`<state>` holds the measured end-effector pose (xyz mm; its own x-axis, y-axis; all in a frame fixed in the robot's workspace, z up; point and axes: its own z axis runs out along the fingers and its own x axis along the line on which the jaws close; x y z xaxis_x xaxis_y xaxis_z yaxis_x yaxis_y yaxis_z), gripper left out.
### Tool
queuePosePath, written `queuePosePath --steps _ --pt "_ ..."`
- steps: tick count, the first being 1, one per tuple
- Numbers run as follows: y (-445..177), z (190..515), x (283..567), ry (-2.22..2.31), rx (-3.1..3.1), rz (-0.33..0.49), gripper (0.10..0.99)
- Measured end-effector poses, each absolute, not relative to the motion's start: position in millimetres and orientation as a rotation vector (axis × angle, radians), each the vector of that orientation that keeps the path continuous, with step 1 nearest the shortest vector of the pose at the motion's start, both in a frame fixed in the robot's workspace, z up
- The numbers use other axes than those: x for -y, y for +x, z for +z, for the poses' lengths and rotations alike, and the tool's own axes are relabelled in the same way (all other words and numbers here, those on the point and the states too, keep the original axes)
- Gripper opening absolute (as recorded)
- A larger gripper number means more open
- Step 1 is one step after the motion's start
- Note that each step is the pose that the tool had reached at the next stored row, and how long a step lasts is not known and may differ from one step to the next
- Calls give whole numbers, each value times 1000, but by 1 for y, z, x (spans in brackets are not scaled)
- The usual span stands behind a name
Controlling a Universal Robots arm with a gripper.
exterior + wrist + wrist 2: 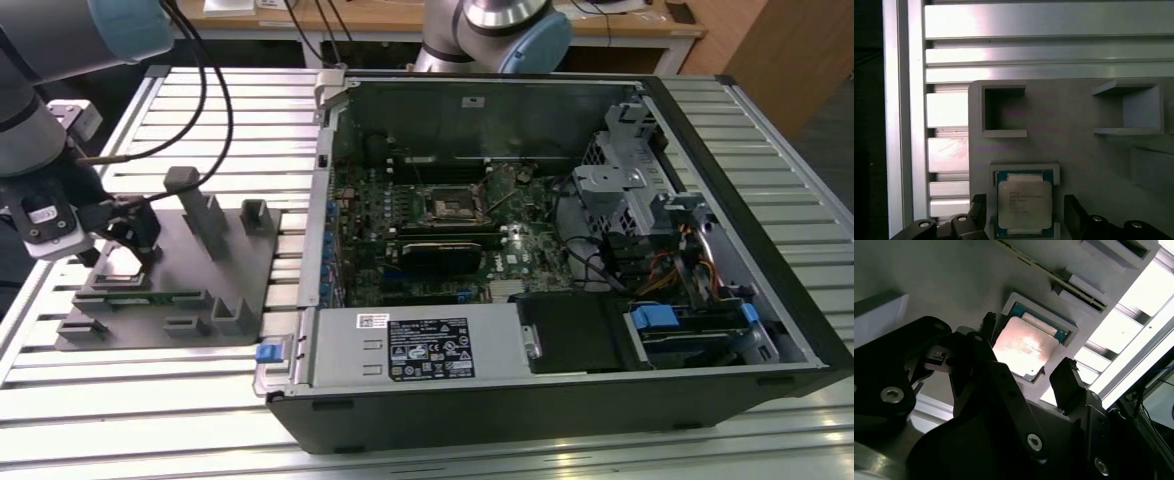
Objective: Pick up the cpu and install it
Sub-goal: 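Pick up the cpu and move it towards the insertion slot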
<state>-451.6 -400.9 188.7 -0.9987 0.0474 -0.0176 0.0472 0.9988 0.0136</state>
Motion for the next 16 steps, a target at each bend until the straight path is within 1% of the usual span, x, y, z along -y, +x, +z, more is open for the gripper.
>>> queuePosePath --steps 5,6,10,12,13,16 --pt "-452 186 401 74 -3123 20 706" --pt "-452 186 401 74 -3123 21 639" --pt "-452 185 401 74 -3123 20 639" --pt "-452 185 401 74 -3123 21 624" --pt "-452 185 401 74 -3123 21 557" --pt "-452 185 400 74 -3123 21 557"
